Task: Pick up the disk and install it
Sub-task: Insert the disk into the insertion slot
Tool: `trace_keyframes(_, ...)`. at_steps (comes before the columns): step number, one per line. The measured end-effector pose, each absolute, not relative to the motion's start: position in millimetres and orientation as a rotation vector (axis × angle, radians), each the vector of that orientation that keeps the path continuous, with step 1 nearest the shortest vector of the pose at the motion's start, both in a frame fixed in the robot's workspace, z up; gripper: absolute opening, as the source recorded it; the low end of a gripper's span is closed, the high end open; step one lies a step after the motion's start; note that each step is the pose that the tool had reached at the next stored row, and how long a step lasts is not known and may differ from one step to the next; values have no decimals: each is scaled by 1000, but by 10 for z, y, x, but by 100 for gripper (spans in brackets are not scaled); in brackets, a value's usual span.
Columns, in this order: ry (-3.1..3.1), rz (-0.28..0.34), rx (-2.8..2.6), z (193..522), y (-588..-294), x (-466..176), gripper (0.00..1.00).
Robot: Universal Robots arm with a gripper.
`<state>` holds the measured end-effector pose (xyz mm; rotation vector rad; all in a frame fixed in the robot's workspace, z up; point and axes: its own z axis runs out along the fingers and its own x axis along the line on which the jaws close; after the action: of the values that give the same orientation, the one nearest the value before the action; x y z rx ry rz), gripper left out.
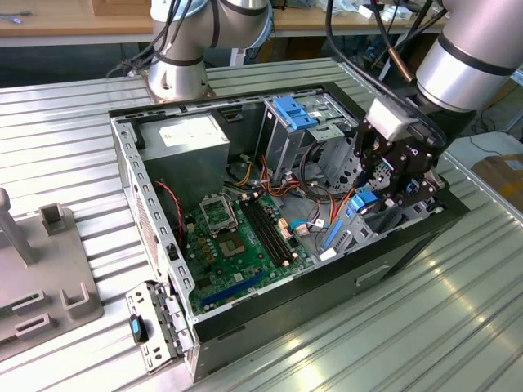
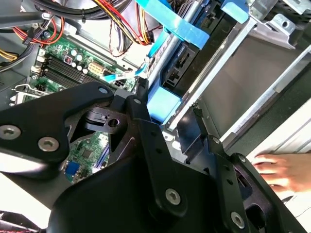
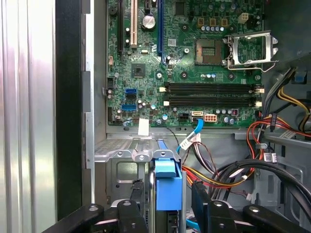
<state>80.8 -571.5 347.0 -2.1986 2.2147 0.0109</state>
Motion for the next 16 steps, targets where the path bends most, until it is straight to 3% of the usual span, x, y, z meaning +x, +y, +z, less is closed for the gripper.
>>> trace_keyframes(14, 2215, 11, -2199, 3514, -5715, 842, 50)
trace_keyframes(16, 2215, 11, -2199, 3514, -5715, 842, 37)
